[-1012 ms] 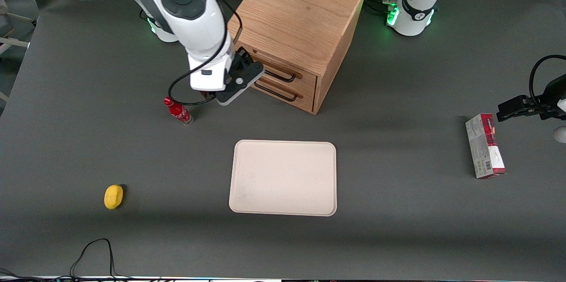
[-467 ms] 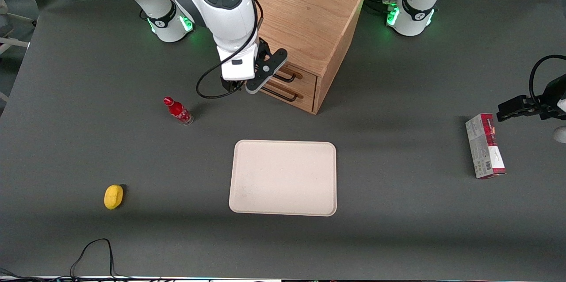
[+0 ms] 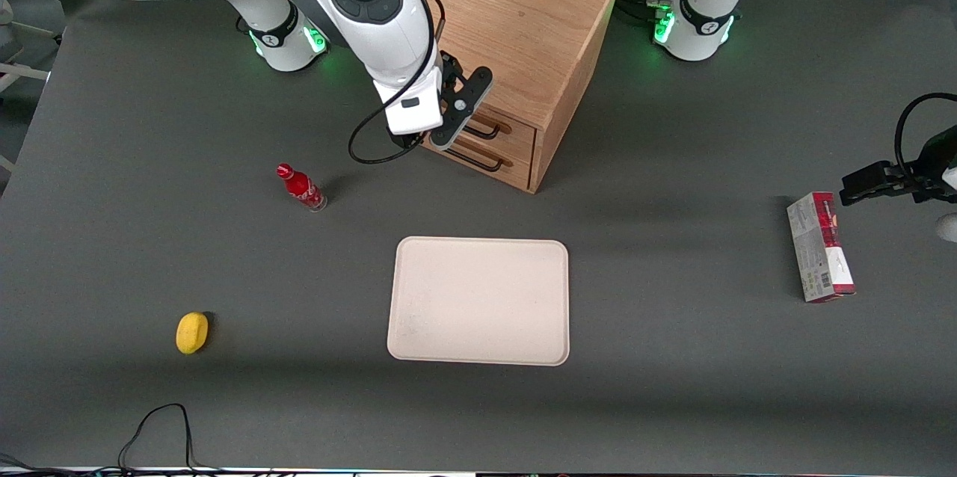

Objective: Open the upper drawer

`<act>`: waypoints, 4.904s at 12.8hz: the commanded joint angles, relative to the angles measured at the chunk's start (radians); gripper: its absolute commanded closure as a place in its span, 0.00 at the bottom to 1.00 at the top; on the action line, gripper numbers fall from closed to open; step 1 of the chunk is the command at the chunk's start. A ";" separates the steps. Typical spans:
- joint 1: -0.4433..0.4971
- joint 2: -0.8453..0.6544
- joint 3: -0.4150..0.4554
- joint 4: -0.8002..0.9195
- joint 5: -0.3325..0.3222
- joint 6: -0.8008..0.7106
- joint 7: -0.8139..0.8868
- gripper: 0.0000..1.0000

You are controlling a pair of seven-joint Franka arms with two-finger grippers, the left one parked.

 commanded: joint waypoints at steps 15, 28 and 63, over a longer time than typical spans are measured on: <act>0.010 -0.073 -0.006 -0.310 0.029 0.285 -0.091 0.00; 0.020 -0.036 -0.019 -0.340 0.026 0.362 -0.081 0.00; -0.183 0.212 -0.062 0.034 -0.060 0.244 -0.151 0.00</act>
